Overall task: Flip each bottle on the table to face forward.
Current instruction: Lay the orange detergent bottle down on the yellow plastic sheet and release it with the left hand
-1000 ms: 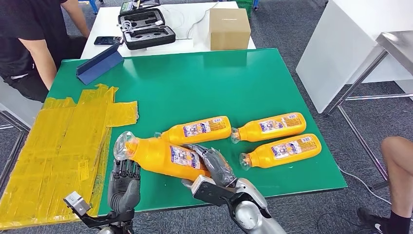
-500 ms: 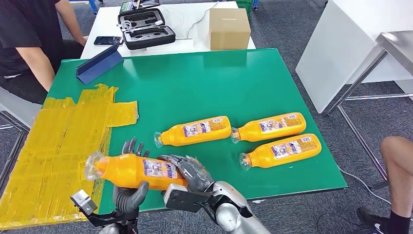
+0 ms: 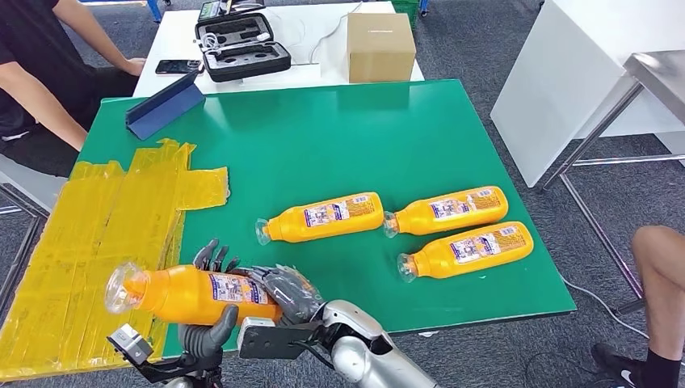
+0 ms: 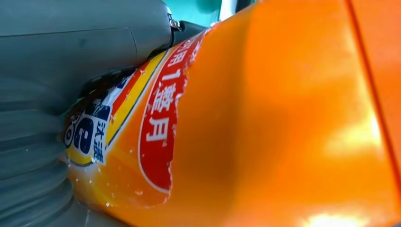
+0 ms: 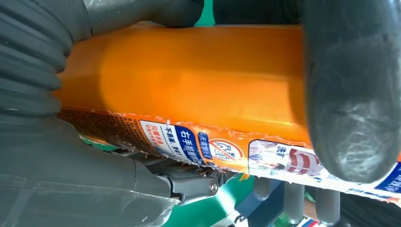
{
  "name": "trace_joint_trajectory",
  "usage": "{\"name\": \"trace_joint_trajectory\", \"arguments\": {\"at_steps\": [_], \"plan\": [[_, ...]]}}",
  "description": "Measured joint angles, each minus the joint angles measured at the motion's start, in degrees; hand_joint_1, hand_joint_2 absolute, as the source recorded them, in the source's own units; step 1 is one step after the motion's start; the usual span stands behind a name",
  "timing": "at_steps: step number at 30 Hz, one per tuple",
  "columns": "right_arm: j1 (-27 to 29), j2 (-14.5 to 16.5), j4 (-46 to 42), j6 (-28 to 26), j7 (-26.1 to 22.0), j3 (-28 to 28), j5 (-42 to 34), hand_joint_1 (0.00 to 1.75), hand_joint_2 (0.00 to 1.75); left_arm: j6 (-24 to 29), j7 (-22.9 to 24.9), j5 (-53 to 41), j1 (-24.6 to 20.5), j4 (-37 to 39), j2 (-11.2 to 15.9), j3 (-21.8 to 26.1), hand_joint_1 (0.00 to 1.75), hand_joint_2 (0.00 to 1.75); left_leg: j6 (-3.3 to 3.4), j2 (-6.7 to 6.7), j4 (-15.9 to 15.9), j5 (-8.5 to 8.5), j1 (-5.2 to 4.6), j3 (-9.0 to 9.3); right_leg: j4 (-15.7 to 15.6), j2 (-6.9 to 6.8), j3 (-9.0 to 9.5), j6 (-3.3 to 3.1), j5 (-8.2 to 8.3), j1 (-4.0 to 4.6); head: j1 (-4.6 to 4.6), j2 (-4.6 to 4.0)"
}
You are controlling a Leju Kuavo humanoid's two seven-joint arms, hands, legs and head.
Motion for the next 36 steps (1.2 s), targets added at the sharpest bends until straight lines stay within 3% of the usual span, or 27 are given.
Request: {"name": "trace_joint_trajectory", "arguments": {"at_steps": [11,15,18,23,27,32,36], "plan": [[-0.7,0.01,1.43,-0.1,0.01,0.98,-0.2,1.75,1.75,-0.54,-0.33,0.16,0.05,0.6,0.0,0.86,1.75,1.75,0.0,0.02,0.0,0.0,0.0,-0.04,0.0,0.0,-0.06,0.0,0.0,0.0,0.01,0.0],[-0.42,0.0,1.57,-2.07,0.04,1.0,0.5,0.0,1.75,-0.13,-0.4,-0.56,-0.1,0.55,0.0,1.19,1.75,1.75,0.0,0.01,0.0,0.0,0.0,-0.05,0.0,0.0,-0.06,0.0,0.0,0.0,0.02,0.0],[0.42,-0.2,0.85,-5.48,0.85,0.75,3.26,0.0,1.75,2.6,-0.43,-3.75,-0.39,-0.14,0.01,1.42,1.75,1.75,0.0,-0.01,0.0,0.0,0.0,-0.07,0.0,0.0,-0.06,0.0,0.0,0.0,0.02,0.0],[0.98,-0.53,-0.72,-6.27,1.67,0.28,4.69,0.0,1.75,3.9,-0.4,-5.04,-0.57,-1.12,0.03,1.48,1.75,1.75,0.0,0.02,0.0,0.0,0.0,-0.07,0.0,0.0,-0.08,0.0,0.01,0.0,0.02,0.0],[1.16,-0.63,-1.25,-6.47,1.7,0.22,4.75,0.0,0.0,4.39,-0.4,-5.59,-0.62,-1.49,0.04,1.48,1.75,1.75,0.0,0.02,0.0,0.0,0.0,-0.07,0.0,0.0,-0.08,0.0,0.01,0.0,0.02,0.0],[1.75,-0.94,-2.52,-8.27,1.64,-1.62,3.6,0.0,0.0,11.44,-0.05,-12.11,-1.07,-2.46,0.58,1.55,1.75,1.75,0.0,-0.01,0.0,0.03,0.0,-0.09,0.01,-0.01,-0.08,0.0,0.02,0.0,0.04,0.0],[0.7,-2.44,-5.49,-8.12,2.19,-6.5,1.58,0.0,0.0,25.67,3.55,-25.06,-4.48,-4.04,3.56,3.78,1.75,1.75,-0.05,0.0,0.0,0.12,0.01,-0.09,0.02,-0.01,-0.09,-0.09,0.11,0.02,0.02,0.0]]}}
